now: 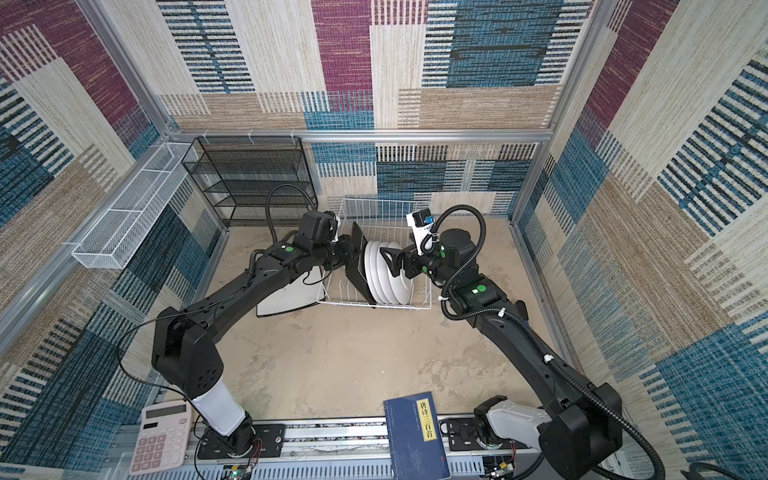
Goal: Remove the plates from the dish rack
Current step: 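Grasp the dark square plate's top edge with the left gripper and lift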
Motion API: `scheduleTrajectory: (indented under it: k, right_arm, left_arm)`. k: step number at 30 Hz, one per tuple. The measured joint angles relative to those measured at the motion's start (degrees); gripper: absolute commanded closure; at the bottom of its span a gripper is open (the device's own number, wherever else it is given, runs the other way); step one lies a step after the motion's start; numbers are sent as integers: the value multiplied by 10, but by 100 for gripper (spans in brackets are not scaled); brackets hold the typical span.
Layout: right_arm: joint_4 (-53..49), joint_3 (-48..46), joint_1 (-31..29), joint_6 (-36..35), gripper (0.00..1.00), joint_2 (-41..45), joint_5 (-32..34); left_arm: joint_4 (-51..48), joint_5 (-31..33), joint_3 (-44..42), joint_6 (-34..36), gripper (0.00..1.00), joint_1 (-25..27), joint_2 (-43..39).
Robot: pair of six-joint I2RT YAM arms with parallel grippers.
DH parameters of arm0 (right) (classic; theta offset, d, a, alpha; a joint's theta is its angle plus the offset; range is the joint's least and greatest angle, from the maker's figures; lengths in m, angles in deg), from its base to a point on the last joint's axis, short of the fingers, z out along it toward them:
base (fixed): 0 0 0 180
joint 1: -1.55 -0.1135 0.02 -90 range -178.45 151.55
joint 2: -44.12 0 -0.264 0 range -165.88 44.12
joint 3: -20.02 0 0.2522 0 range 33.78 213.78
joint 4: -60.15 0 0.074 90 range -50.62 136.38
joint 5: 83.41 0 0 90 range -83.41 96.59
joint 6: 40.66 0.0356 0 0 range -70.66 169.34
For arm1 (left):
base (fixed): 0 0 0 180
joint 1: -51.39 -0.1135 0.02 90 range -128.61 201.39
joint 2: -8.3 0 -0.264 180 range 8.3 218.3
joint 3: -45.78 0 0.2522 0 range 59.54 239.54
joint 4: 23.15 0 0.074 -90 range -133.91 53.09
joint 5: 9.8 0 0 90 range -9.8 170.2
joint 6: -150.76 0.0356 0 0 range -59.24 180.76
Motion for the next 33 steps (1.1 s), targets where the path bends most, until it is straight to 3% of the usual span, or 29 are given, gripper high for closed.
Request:
scheduleTrajectory:
  k: [33]
  right_arm:
    - [-19,27,1,25,1,-8,-6]
  left_arm:
    - [-68,64,46,104,100,-5,-76]
